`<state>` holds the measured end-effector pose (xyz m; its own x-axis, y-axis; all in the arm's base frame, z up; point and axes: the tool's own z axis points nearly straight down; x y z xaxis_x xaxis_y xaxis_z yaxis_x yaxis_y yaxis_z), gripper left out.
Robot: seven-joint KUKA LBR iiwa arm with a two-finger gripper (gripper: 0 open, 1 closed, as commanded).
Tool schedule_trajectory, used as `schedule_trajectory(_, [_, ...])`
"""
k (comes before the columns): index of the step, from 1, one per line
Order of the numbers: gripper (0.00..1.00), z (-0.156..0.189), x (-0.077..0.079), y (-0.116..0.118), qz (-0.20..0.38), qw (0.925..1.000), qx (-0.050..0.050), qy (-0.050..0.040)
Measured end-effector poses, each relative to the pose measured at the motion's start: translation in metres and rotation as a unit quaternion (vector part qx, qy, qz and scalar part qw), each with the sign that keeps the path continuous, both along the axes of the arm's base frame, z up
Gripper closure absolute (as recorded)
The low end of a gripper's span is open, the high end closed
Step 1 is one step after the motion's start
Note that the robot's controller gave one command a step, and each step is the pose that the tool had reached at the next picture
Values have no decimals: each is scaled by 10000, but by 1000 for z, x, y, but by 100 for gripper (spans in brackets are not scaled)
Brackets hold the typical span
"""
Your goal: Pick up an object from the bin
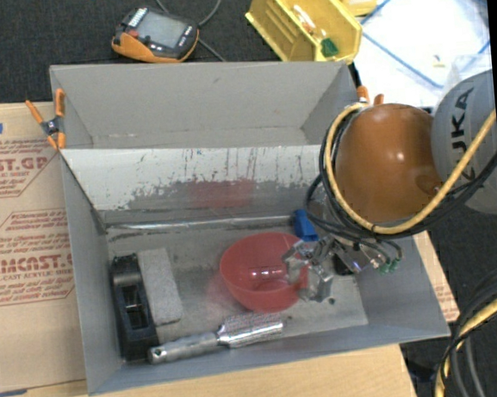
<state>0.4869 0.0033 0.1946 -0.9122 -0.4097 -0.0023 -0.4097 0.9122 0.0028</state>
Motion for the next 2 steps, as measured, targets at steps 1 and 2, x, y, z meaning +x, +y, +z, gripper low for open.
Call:
schedule_trajectory(1, [100,-35,-1,7,-222,9998,-1,-9])
schedule_trajectory(2, [100,-10,2,7,-208,9998,-3,32])
